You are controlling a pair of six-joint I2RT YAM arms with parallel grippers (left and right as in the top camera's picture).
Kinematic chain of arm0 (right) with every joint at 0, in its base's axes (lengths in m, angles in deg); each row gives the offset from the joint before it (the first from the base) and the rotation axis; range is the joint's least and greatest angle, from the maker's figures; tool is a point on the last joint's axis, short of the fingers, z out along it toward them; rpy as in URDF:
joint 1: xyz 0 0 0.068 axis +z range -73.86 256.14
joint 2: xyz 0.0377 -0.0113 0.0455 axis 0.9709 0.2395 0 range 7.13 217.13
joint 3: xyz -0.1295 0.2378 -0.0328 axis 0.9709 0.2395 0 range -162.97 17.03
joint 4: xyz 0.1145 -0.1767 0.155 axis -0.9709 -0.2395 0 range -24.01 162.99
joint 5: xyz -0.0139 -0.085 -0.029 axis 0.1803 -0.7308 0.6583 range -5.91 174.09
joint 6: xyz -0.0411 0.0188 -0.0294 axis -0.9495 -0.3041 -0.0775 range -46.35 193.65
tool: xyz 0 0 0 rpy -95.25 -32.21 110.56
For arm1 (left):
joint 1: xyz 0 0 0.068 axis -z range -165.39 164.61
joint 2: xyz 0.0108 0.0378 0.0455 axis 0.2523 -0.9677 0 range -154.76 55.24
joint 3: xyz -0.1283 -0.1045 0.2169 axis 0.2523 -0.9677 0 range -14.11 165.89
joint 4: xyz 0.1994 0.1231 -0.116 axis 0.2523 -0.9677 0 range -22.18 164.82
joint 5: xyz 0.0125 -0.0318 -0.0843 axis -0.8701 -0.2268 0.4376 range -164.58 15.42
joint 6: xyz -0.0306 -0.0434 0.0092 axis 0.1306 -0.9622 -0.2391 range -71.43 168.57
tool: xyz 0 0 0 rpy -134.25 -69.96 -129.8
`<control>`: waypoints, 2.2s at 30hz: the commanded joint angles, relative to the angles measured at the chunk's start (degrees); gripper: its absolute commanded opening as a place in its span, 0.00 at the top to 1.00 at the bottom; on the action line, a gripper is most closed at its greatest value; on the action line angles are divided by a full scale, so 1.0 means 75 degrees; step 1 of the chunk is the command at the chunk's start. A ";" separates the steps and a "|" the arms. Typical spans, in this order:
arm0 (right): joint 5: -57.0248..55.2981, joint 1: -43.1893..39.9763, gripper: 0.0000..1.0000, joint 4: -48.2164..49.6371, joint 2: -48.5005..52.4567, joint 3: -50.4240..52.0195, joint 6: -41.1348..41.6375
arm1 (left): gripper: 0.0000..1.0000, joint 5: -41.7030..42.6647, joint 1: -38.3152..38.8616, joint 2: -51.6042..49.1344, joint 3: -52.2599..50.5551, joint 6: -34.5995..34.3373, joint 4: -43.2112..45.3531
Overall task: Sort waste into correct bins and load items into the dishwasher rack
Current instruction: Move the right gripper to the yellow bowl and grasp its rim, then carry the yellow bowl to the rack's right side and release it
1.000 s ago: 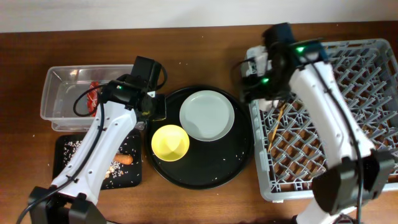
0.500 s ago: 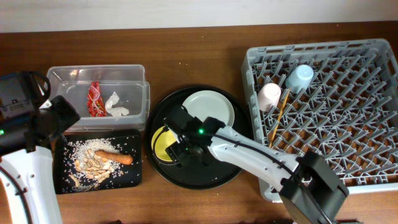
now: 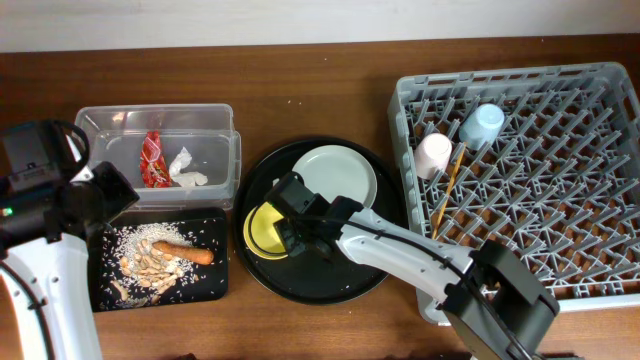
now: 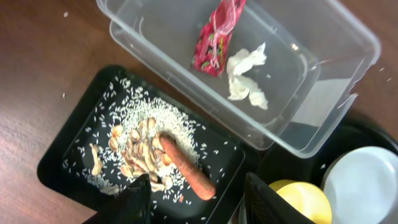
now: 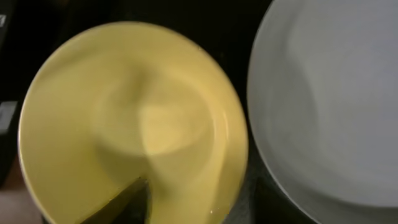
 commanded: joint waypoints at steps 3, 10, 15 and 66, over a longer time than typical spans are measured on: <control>-0.0335 0.0006 0.62 0.0166 0.0525 0.0067 0.0300 | 0.53 0.0085 0.0038 -0.0006 -0.0210 -0.0050 0.0017; -0.0341 0.0000 0.54 0.0122 0.0475 -0.0131 -0.0067 | 0.53 0.0085 0.0038 -0.0006 -0.0210 -0.0052 0.0020; -0.0306 0.0000 0.64 -0.0434 0.0420 -0.0434 -0.0012 | 0.53 0.0085 0.0038 -0.0006 -0.0210 -0.0050 0.0023; -0.5520 -1.0739 0.96 -0.6152 -0.1040 -0.2597 0.0970 | 0.01 0.0082 0.0029 -0.0006 -0.0210 -0.0050 -0.0038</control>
